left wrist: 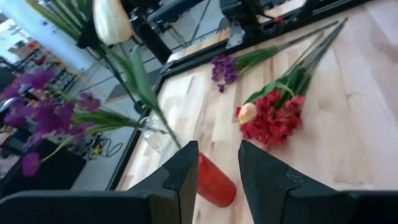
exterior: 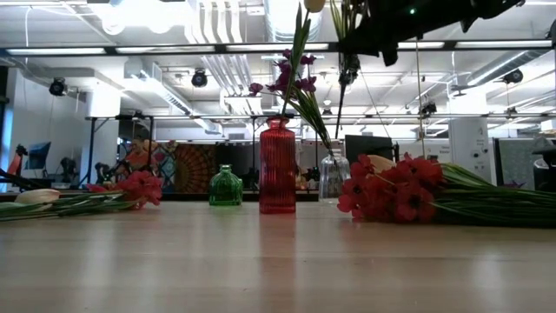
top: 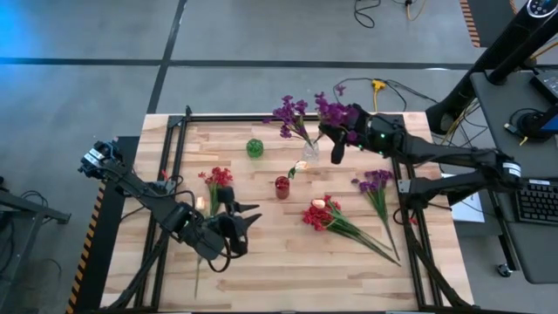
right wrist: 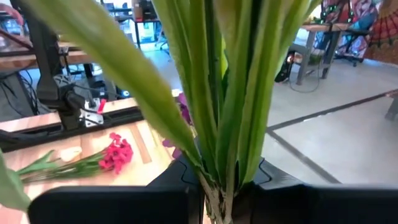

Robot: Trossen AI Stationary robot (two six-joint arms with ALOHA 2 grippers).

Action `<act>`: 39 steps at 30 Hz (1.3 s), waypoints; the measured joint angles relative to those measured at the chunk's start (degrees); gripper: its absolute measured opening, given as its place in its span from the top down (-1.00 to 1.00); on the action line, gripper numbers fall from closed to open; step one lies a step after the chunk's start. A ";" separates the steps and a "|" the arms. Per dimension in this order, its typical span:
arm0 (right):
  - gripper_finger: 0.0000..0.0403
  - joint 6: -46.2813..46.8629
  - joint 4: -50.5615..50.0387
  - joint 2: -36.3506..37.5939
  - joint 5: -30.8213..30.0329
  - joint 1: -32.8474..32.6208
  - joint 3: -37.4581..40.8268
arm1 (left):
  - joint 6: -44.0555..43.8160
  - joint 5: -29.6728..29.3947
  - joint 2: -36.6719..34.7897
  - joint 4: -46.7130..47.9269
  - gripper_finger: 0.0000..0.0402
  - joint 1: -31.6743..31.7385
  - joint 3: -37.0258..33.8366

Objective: Sort flowers into vase by color
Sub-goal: Put the purple flowers into the transparent vase

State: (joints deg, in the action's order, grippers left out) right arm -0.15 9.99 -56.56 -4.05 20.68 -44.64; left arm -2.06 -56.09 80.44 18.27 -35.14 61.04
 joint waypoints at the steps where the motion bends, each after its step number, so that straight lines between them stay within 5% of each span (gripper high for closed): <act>1: 0.83 -0.44 0.55 -0.35 0.00 0.01 0.00 | -0.51 -0.56 0.00 0.17 0.52 0.00 0.00; 39: 0.83 0.61 2.08 -4.49 -0.48 1.89 -0.02 | -3.46 -1.90 0.04 1.52 0.51 0.00 0.00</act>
State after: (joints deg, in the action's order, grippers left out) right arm 0.46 12.06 -61.06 -4.54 22.57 -44.66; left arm -5.52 -58.00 80.49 19.79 -35.14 61.03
